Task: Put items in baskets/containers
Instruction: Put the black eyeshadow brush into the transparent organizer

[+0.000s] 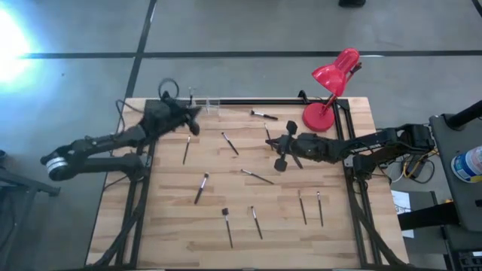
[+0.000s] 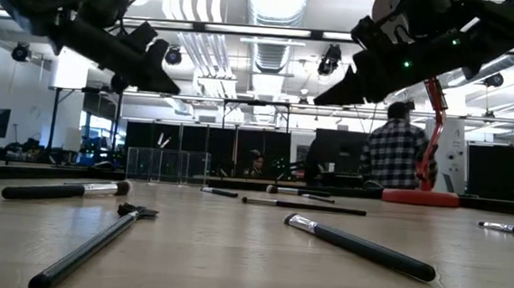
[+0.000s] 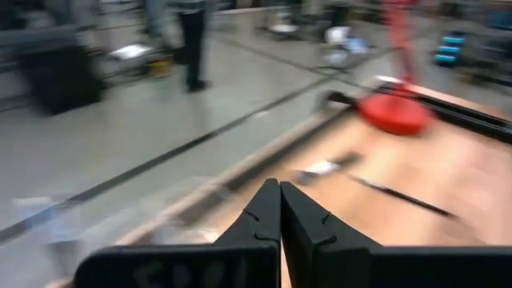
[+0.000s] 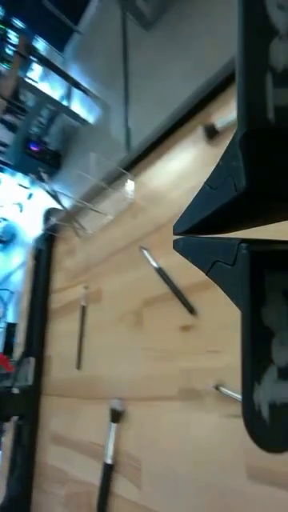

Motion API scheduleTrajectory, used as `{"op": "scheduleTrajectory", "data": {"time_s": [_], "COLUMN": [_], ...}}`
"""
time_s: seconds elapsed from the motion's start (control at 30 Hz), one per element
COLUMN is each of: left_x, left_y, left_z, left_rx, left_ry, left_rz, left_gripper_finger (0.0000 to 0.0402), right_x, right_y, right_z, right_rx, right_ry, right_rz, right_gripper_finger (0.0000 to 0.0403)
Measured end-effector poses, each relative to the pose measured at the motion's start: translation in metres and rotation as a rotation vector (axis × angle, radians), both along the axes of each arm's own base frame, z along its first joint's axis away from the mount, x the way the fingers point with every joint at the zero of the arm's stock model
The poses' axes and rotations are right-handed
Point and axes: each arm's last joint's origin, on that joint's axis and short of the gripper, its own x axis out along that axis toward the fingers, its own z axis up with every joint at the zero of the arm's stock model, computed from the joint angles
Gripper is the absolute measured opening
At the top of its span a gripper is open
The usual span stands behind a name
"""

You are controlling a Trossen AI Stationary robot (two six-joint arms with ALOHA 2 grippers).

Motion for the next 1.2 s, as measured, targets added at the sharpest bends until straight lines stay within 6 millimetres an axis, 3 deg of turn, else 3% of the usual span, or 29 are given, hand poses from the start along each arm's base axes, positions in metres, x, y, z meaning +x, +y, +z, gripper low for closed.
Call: {"op": "scheduleTrajectory", "data": {"time_s": [0.2,0.4,0.67,0.83,0.97,1.2], "left_x": [0.016,0.017,0.020,0.022,0.024,0.029], "left_y": [-0.049,-0.074,-0.077,-0.078,-0.079,-0.082], "left_z": [-0.032,-0.045,-0.051,-0.056,-0.061,-0.065], "left_rx": [0.039,0.024,0.004,-0.015,-0.031,-0.038], "left_ry": [-0.030,-0.089,-0.093,-0.066,-0.044,-0.047], "left_rz": [-0.238,-0.358,-0.357,-0.368,-0.378,-0.395], "left_gripper_finger": [0.0000,0.0000,0.0000,0.0000,0.0000,0.0000], "right_x": [-0.003,-0.015,-0.035,-0.053,-0.056,-0.051], "right_y": [0.021,0.051,0.098,0.130,0.155,0.171], "right_z": [-0.008,-0.011,-0.013,-0.015,-0.015,-0.032], "right_rx": [0.014,0.035,0.297,0.458,0.591,0.696], "right_ry": [0.072,0.188,0.259,0.350,0.407,0.531], "right_rz": [-0.005,-0.078,-0.120,-0.270,-0.395,-0.630], "right_gripper_finger": [0.0008,0.0008,0.0008,0.0008,0.0008,0.0032]}}
